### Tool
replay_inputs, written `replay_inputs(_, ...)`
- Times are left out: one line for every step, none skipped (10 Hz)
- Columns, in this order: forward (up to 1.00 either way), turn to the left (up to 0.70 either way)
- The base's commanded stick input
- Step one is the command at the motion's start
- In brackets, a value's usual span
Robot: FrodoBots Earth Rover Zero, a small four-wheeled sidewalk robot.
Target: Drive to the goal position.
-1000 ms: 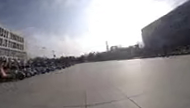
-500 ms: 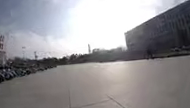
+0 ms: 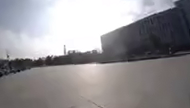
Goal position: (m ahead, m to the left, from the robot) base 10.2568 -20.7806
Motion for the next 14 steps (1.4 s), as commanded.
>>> replay_inputs(0.00, -0.70)
replay_inputs(0.00, -0.70)
replay_inputs(0.00, -0.70)
replay_inputs(0.00, -0.70)
replay_inputs(0.06, -0.66)
replay_inputs(0.16, -0.60)
replay_inputs(0.25, -0.54)
replay_inputs(0.35, -0.48)
replay_inputs(0.44, -0.42)
replay_inputs(0.54, -0.36)
replay_inputs(0.63, -0.30)
replay_inputs(0.70, -0.24)
replay_inputs(0.70, -0.18)
replay_inputs(0.70, -0.12)
